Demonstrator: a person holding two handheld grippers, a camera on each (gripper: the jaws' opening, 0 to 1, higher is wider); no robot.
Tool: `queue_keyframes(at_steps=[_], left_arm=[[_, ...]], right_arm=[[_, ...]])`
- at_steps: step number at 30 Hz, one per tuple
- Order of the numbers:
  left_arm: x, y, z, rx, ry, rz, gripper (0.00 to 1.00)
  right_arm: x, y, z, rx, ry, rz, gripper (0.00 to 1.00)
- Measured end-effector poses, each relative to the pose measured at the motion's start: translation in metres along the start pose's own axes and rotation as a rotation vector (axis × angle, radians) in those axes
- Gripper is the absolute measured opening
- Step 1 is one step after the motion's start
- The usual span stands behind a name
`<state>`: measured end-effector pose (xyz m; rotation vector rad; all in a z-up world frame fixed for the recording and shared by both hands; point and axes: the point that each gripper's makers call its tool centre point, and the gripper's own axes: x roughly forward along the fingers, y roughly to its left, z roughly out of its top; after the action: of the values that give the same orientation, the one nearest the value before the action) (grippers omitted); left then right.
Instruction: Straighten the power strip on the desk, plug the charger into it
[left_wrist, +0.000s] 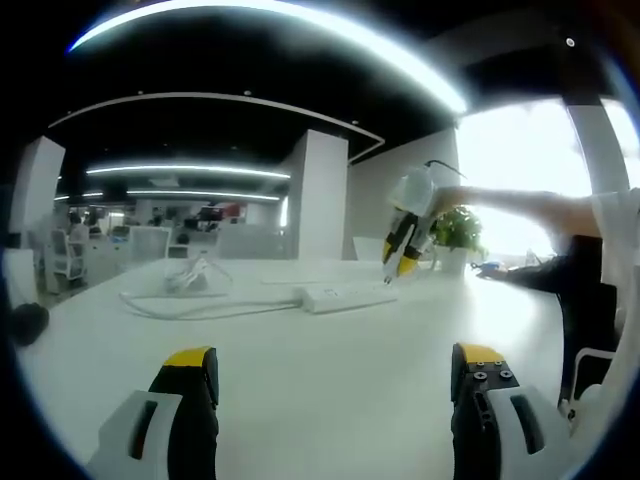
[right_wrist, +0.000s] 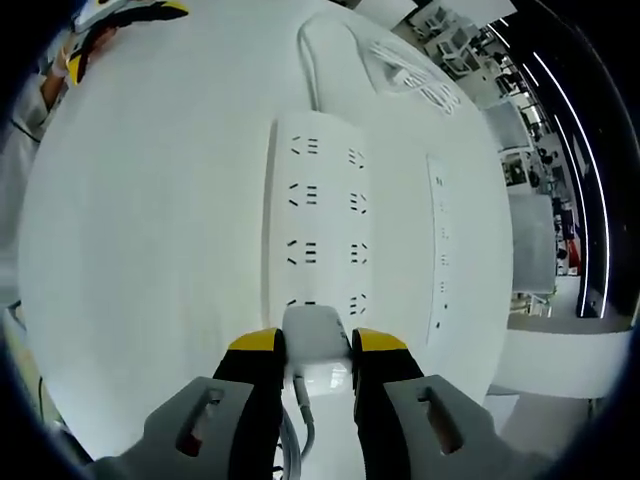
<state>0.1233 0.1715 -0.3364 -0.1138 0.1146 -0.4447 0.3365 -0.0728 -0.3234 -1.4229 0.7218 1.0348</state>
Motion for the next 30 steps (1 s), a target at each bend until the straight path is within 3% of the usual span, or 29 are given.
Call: queue_keyframes(at_steps=[30], left_arm=[[-0.0024,0.0014,0.0009,0.002,-0.001,0.003,0.99]], right_arm=[[0.0075,-0.0037,0.0012,-0.022,0.057,0.02,0.24]])
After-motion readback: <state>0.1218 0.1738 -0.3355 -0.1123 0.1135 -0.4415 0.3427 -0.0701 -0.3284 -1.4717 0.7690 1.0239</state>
